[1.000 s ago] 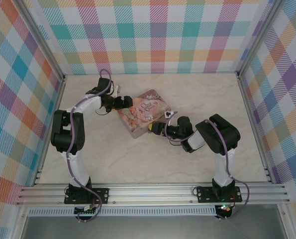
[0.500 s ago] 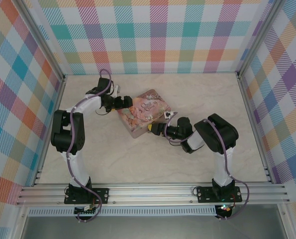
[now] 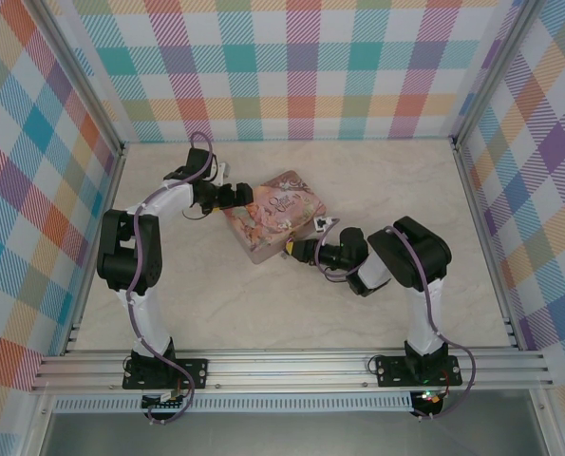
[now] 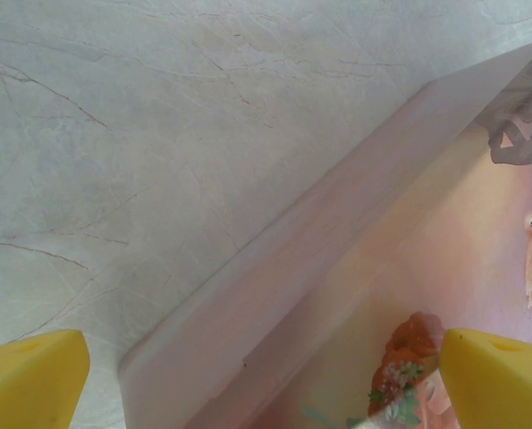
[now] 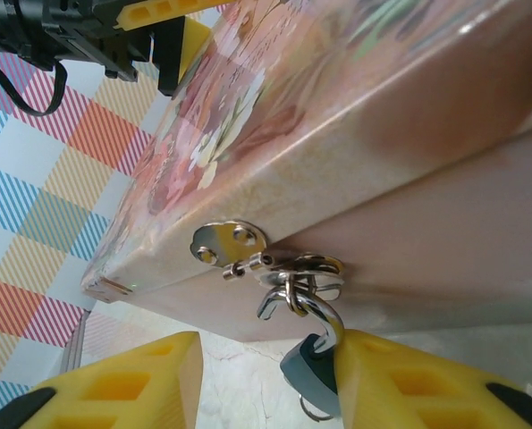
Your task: Unlock a padlock with a key
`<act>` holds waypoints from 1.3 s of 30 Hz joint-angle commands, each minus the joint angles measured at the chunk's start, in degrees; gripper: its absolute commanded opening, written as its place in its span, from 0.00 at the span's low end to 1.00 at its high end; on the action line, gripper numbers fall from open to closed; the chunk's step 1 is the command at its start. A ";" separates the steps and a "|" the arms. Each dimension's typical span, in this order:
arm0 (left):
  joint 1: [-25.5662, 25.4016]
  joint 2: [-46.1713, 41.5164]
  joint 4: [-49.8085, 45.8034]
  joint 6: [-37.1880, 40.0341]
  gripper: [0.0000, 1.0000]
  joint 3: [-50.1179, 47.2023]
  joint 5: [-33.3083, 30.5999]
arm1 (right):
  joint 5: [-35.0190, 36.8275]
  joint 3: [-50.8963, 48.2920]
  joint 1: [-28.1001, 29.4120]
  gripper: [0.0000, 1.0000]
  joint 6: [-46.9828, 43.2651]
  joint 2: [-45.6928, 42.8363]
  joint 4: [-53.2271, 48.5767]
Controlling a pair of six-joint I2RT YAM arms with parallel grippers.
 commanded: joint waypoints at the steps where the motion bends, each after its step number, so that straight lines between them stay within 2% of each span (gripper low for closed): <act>1: 0.74 0.82 -1.01 0.52 1.00 -0.57 -1.00 | 0.08 -1.11 0.02 0.40 -1.58 -2.02 3.23; 22: 0.62 -0.07 -0.79 0.19 1.00 -1.35 -0.95 | 3.18 -0.77 -0.37 0.03 1.49 -1.98 2.09; 27: 0.13 -2.18 0.54 -0.45 1.00 -4.25 -1.87 | 5.73 -1.22 -0.42 0.00 4.27 -2.48 3.12; 39: -0.37 -4.32 1.76 -1.25 1.00 -7.45 -2.90 | 14.44 -3.79 -1.12 0.00 13.62 -5.19 3.23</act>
